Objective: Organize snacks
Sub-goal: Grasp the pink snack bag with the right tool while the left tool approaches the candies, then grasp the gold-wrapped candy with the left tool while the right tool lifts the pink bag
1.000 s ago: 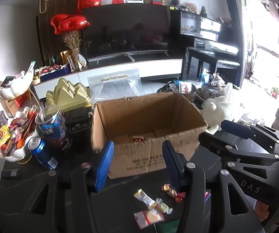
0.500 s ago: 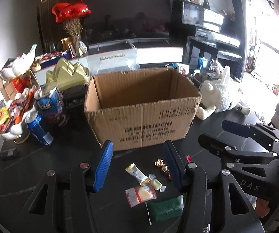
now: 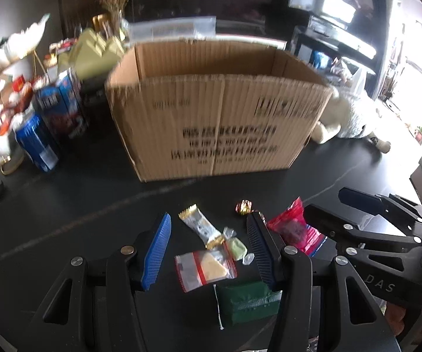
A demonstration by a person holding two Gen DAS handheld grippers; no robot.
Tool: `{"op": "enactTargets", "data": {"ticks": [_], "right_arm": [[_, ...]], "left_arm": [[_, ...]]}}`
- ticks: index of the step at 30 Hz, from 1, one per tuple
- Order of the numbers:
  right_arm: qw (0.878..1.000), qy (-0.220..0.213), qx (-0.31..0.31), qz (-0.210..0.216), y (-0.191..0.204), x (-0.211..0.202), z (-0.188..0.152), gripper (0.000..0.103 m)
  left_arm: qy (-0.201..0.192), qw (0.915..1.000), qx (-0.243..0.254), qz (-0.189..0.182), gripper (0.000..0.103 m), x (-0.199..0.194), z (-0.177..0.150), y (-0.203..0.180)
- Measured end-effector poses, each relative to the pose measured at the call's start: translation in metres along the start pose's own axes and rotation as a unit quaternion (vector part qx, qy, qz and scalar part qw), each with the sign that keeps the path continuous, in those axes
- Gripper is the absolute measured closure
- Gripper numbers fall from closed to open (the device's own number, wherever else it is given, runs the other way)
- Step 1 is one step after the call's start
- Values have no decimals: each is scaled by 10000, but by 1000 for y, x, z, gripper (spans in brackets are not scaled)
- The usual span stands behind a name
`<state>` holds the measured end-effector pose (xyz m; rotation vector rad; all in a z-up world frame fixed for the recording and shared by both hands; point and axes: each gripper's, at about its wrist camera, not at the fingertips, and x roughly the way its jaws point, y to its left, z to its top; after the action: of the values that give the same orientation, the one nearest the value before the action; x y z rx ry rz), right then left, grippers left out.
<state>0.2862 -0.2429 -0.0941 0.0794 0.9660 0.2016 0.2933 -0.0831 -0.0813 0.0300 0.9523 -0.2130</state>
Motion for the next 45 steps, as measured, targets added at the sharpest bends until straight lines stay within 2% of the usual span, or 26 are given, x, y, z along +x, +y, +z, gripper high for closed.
{"op": "enactTargets", "data": {"ticks": [5,18,21,28,31,35,40,45], "right_arm": [[9999,92,125,58,-7,13,-11,40],[9991,307,170,226,-24,35,-28,40],[9990,343,42,279,-19,38,-28,40],[9978,542,49,384,-21,50,-30,40],[9977,595,-25,337,-20,54,-30,42],[9978,537,-18,380,-21,53,-30,62],[9988,394,93,291,-29,51,-29,66],[9997,185,118,-47,-36,39,-28,66]], "left_arm": [[202,9998,79,15,50,18,-9,-9],[343,9986,366,-144,56,45,-11,-29],[376,9987,306,-160,62,47,-9,-28],[432,9986,237,-207,64,51,-9,-23],[490,9978,225,-393,64,53,-8,-27],[492,9976,284,-399,64,56,-6,-36],[474,9975,281,-448,64,61,0,-42],[568,9970,277,-443,64,73,0,-49]]}}
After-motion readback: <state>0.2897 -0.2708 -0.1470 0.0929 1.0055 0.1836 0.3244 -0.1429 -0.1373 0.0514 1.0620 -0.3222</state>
